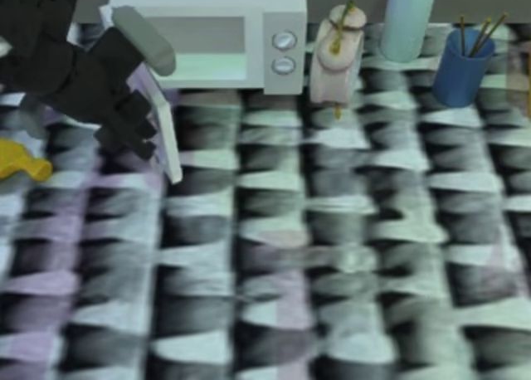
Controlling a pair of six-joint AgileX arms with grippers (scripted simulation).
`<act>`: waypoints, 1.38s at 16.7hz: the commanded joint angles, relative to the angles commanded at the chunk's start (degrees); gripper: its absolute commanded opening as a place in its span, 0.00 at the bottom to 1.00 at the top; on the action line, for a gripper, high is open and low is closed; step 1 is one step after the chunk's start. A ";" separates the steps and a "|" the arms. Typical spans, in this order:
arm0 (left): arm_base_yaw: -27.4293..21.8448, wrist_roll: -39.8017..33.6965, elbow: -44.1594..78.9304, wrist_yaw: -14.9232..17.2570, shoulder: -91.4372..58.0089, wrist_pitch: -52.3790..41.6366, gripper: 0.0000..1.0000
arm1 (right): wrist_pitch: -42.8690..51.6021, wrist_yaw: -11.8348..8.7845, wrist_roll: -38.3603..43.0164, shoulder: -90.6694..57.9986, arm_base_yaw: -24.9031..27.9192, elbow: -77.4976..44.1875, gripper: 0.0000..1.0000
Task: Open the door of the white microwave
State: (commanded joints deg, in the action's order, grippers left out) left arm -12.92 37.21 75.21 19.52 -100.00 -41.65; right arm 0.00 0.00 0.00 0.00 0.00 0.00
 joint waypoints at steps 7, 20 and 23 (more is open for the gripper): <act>4.06 10.16 0.75 3.78 -0.24 -4.10 0.00 | 0.00 0.00 0.00 0.00 0.00 0.00 1.00; 4.15 10.36 0.79 3.87 -0.20 -4.16 0.00 | 0.00 0.00 0.00 0.00 0.00 0.00 1.00; 4.15 10.36 0.79 3.87 -0.20 -4.16 0.00 | 0.00 0.00 0.00 0.00 0.00 0.00 1.00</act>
State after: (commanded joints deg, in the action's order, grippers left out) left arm -8.76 47.57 76.00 23.40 -100.20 -45.81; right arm 0.00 0.00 0.00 0.00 0.00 0.00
